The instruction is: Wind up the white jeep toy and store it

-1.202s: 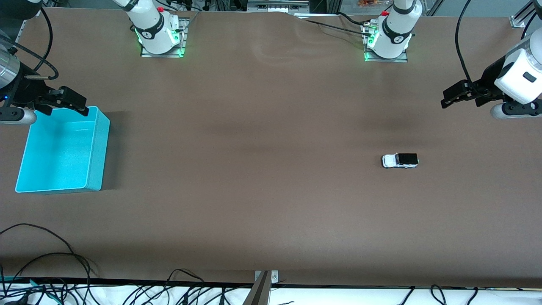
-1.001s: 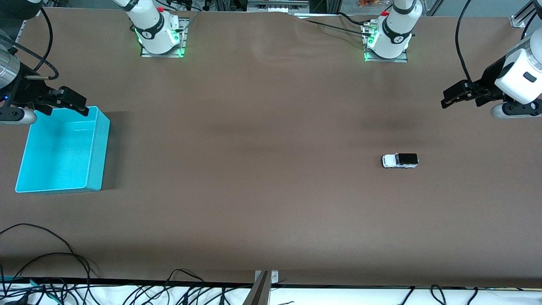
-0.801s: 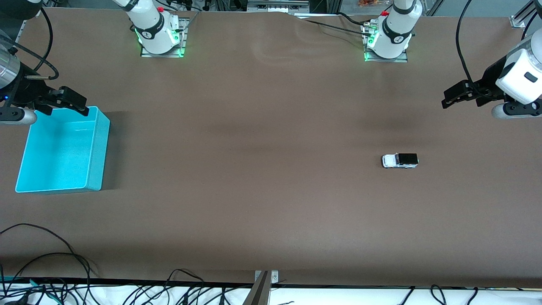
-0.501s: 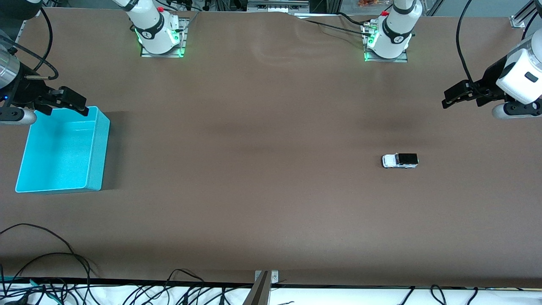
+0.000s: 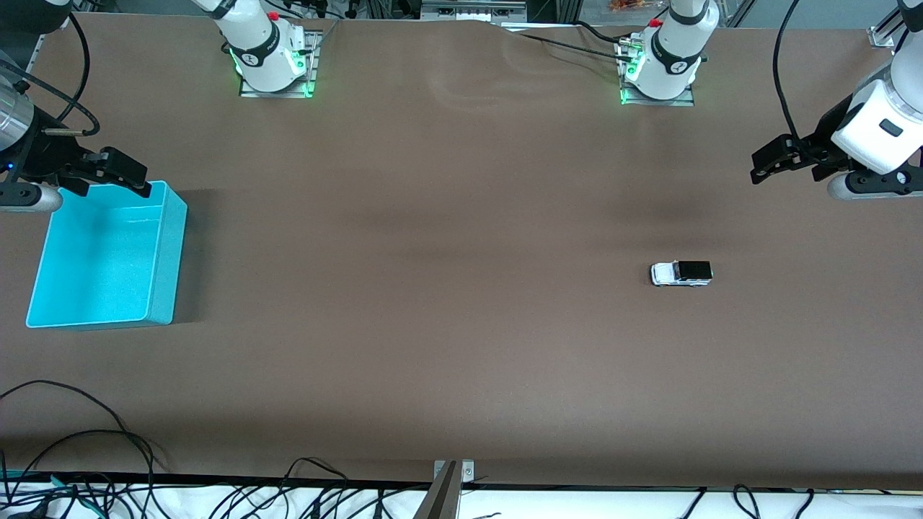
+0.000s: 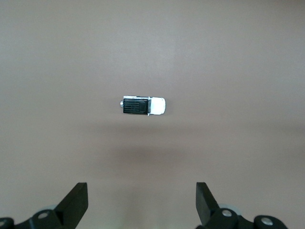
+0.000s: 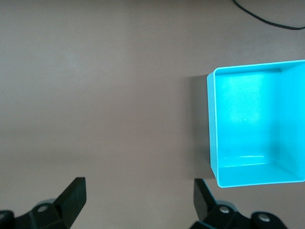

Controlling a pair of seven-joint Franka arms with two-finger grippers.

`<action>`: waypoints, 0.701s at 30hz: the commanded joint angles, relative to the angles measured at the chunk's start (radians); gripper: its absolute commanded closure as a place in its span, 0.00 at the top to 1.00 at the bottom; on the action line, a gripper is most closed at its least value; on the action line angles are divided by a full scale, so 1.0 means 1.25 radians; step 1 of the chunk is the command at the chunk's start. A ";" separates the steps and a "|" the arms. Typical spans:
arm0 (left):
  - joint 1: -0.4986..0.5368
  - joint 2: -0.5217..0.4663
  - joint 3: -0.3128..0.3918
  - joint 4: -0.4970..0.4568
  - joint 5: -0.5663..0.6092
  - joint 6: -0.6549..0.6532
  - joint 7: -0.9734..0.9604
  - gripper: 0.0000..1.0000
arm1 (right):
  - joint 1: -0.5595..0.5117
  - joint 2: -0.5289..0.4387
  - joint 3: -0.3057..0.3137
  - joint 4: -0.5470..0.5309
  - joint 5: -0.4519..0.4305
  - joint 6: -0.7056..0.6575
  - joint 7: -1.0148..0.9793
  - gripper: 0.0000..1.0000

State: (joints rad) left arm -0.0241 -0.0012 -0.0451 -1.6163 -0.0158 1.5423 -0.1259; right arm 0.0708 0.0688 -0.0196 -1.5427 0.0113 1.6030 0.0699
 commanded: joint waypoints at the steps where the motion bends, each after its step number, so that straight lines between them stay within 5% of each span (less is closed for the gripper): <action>1: 0.012 0.005 -0.008 0.023 0.015 -0.019 0.068 1.00 | -0.001 0.010 0.000 0.025 0.013 -0.017 -0.007 1.00; 21: 0.005 0.006 -0.013 0.025 0.009 -0.019 0.058 1.00 | -0.001 0.009 0.000 0.025 0.013 -0.017 -0.006 1.00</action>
State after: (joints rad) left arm -0.0205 -0.0013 -0.0527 -1.6133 -0.0158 1.5423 -0.0718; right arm 0.0708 0.0688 -0.0196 -1.5427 0.0113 1.6030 0.0699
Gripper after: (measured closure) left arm 0.000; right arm 0.000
